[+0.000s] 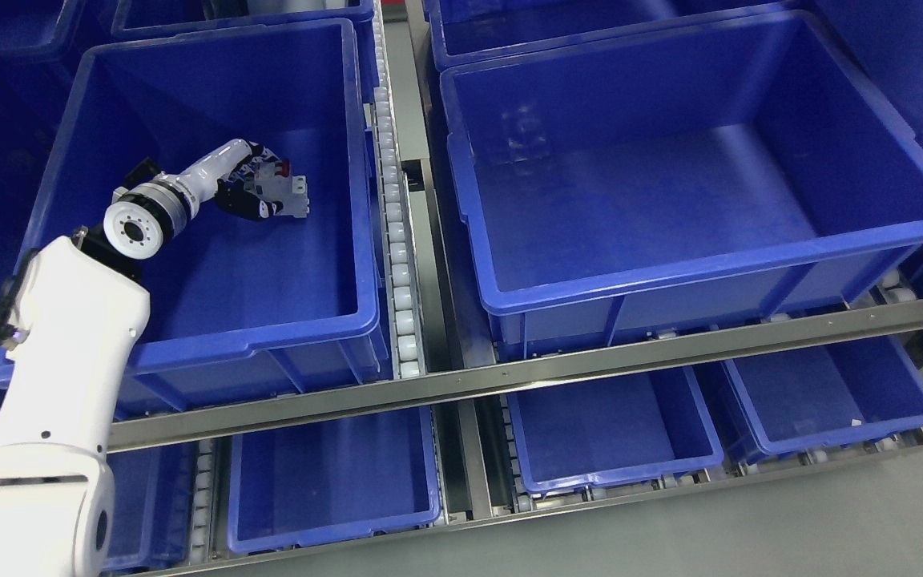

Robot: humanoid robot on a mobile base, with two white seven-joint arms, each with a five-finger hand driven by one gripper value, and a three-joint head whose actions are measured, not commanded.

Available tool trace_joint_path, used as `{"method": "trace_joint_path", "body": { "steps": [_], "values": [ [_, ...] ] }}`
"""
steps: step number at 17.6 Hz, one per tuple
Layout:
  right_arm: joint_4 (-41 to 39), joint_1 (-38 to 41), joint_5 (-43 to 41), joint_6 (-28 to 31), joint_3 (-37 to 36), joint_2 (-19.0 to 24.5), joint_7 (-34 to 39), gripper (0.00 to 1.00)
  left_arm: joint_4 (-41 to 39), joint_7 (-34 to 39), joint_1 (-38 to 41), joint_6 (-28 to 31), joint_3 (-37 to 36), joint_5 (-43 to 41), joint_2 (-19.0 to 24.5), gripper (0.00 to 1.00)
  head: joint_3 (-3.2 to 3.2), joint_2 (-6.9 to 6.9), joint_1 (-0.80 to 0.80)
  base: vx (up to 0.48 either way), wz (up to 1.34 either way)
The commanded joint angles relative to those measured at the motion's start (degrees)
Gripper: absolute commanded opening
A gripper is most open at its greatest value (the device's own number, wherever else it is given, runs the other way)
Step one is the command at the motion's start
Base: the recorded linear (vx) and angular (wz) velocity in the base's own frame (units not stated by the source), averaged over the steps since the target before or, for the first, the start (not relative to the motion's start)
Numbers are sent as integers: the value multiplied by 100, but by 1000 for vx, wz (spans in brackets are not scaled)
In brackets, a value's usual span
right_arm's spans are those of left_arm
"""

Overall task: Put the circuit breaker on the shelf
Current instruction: 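Open the left hand to release the breaker and withdraw it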

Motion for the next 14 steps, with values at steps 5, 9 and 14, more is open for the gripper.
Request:
{"method": "trace_joint_path", "body": {
  "steps": [5, 9, 14],
  "values": [
    [-8, 0, 1, 190, 114, -100, 16, 100, 128, 492, -145, -43, 21, 69, 25, 99, 0, 0, 0, 0, 0],
    [0, 0, 1, 190, 114, -100, 16, 100, -793, 1669, -242, -43, 2256, 1153, -630, 99, 0, 0, 0, -11, 3],
    [0, 0, 1, 190, 114, -100, 25, 100, -2733, 1751, 537, 45, 3124, 2775, -1229, 100, 0, 0, 0, -170, 27]
  ]
}}
